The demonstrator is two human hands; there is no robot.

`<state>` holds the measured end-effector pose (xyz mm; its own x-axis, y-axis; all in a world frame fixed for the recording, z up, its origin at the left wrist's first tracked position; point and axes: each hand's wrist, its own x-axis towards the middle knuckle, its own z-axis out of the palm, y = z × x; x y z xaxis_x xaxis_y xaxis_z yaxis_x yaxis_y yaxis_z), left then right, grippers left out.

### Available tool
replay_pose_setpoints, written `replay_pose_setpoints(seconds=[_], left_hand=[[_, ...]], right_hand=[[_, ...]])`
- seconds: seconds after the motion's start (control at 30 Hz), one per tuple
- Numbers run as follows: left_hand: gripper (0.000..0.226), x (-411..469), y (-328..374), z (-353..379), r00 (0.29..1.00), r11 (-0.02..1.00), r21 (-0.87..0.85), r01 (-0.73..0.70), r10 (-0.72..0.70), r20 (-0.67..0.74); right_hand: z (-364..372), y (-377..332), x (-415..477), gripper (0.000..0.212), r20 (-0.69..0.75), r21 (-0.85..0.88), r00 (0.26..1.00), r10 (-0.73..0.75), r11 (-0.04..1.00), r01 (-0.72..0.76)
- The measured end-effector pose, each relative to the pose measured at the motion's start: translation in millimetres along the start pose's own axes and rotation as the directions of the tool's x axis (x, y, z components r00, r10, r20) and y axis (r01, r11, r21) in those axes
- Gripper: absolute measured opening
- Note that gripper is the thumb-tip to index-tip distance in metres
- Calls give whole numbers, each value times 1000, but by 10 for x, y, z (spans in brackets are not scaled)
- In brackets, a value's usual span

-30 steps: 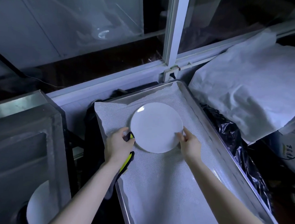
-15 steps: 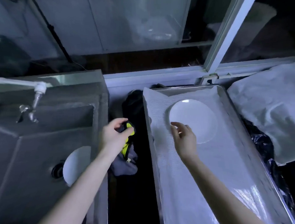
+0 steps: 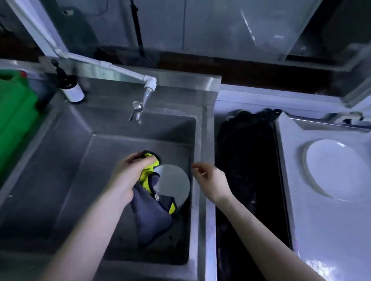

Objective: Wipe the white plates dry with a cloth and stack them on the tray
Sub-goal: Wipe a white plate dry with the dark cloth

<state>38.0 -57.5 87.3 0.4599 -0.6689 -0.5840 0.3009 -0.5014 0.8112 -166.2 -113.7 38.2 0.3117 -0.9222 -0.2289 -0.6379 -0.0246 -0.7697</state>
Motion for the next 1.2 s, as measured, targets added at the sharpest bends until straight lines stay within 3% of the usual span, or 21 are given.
replay_pose_setpoints(seconds=[0.27,0.47,0.63,0.7,0.8,0.87,0.93,1.07,1.2], left_hand=[[10,820,-400,-569,924,925,44,376,-378,54],[17,1420,-791,-576,814,803,210,558,-579,49],[14,1833,-1095,-437,806,791,262,552,-587,73],[11,1944,-1197,-396,840,820,259,511,-540,53],[48,2083,-1369,-397,891,864,255,434,-453,20],[73,2140,-1457,-422,884,855,259,450,-467,5],[80,2171,-1502,-436,869,840,265,473,-495,17],[45,2188,-1524,-406,851,803,389,451,-518,84],[30,2252,-1556,-422,848,782,463,417,-519,112]], right_hand=[[1081,187,261,44,140,-84,912,386,922,-377],[1463,455,484,67,183,-153,815,549,835,-528],[1634,686,813,72,184,-145,782,595,803,-577],[1679,761,932,75,200,-137,774,600,800,-585],[1743,861,1065,79,221,-211,748,626,779,-590],[1783,892,1133,80,203,-270,741,640,764,-586],[1826,886,1183,80,184,-334,739,648,749,-573],[1849,858,1264,83,195,-429,699,688,701,-569],[1818,865,1331,83,196,-470,674,712,671,-573]])
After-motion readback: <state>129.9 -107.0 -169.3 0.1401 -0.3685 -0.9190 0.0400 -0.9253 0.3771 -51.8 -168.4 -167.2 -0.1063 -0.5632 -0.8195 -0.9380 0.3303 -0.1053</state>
